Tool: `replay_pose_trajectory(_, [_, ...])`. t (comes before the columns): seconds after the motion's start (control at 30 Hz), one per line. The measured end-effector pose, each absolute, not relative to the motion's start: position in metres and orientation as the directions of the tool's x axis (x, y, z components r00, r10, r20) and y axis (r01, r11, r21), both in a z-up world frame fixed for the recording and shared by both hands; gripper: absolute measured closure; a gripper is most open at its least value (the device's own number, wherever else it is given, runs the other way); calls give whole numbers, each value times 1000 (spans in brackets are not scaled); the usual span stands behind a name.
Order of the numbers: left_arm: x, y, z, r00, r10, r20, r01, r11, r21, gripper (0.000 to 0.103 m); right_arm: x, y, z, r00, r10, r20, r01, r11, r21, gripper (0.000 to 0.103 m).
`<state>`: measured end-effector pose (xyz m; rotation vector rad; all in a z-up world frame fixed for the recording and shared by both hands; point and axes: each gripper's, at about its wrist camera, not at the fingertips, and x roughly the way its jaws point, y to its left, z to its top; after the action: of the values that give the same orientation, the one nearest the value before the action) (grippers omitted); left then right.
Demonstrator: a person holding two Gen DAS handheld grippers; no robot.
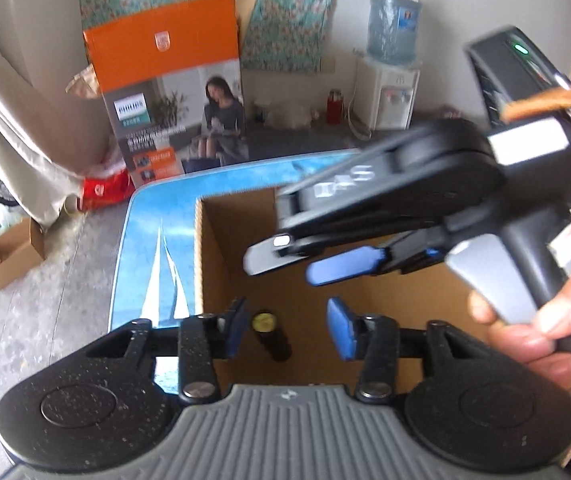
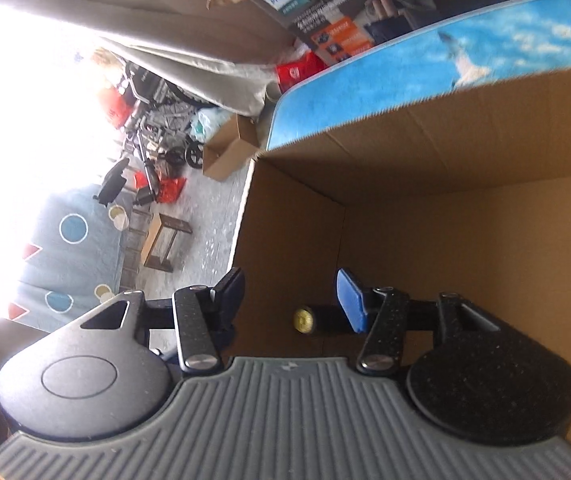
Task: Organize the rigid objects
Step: 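Carry the tube into the cardboard box and open the right tool, then move the right tool back down to the pink cup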
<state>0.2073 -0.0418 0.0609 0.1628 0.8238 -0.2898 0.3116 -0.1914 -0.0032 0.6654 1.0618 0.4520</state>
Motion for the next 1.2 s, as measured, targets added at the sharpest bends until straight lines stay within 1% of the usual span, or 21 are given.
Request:
replay_pose_trajectory(0.1, [190,-34,77,684,-216,-697,323,946,23,38,286,-205,21,478,609,-634,-51,739,672,43])
replay_pose_trajectory(0.17, [177,-31,87,706,-225,-672,325,945,24,24,263,-214,37,512,596,-618,-79,749,657,32])
replay_pose_trajectory(0.2, [171,-29,91,714,-233,-660,328,944,22,22,251,-218,45,530,587,-612,-90,757,647,30])
replay_pose_trajectory(0.27, [159,-24,98,732,-249,-634,334,942,16,12,225,-227,61,563,572,-597,-121,771,625,23])
replay_pose_trajectory(0.3, [152,-22,101,741,-257,-621,337,941,13,9,211,-231,67,577,567,-588,-134,776,616,22])
replay_pose_trajectory(0.37, [139,-18,106,756,-265,-598,339,941,11,0,180,-242,75,601,554,-576,-153,787,598,17])
replay_pose_trajectory(0.43, [126,-14,108,774,-265,-575,333,943,14,0,149,-246,82,631,525,-572,-168,811,560,15])
replay_pose_trajectory(0.5, [113,-12,109,784,-266,-560,333,943,18,0,121,-247,89,662,475,-580,-177,851,495,12])
replay_pose_trajectory(0.57, [100,-11,106,790,-263,-554,329,944,20,0,90,-250,94,706,406,-580,-173,893,415,1])
replay_pose_trajectory(0.67, [88,-10,96,782,-252,-570,321,947,22,0,55,-247,98,761,295,-578,-151,947,284,1])
replay_pose_trajectory(0.73, [79,-6,87,776,-250,-580,315,949,12,0,34,-244,96,789,193,-583,-100,977,188,1])
replay_pose_trajectory(0.83, [66,-4,68,766,-249,-592,311,950,3,0,4,-236,88,826,53,-561,-43,999,31,1])
replay_pose_trajectory(0.9, [59,-3,56,765,-248,-595,307,952,-1,0,-13,-233,82,837,-1,-547,-20,999,-32,1])
replay_pose_trajectory(1.0, [47,-3,41,756,-257,-602,304,952,-25,0,-32,-227,71,837,-28,-547,-28,995,-94,1])
replay_pose_trajectory(1.07, [42,-3,31,728,-294,-619,327,943,-63,0,-44,-226,63,855,-31,-518,-26,994,-103,1])
replay_pose_trajectory(1.13, [40,-3,20,693,-333,-640,352,930,-102,0,-44,-226,51,866,29,-500,-69,996,-62,1])
replay_pose_trajectory(1.2, [37,-7,10,665,-352,-659,376,920,-111,0,-45,-231,41,851,112,-512,-113,993,29,1])
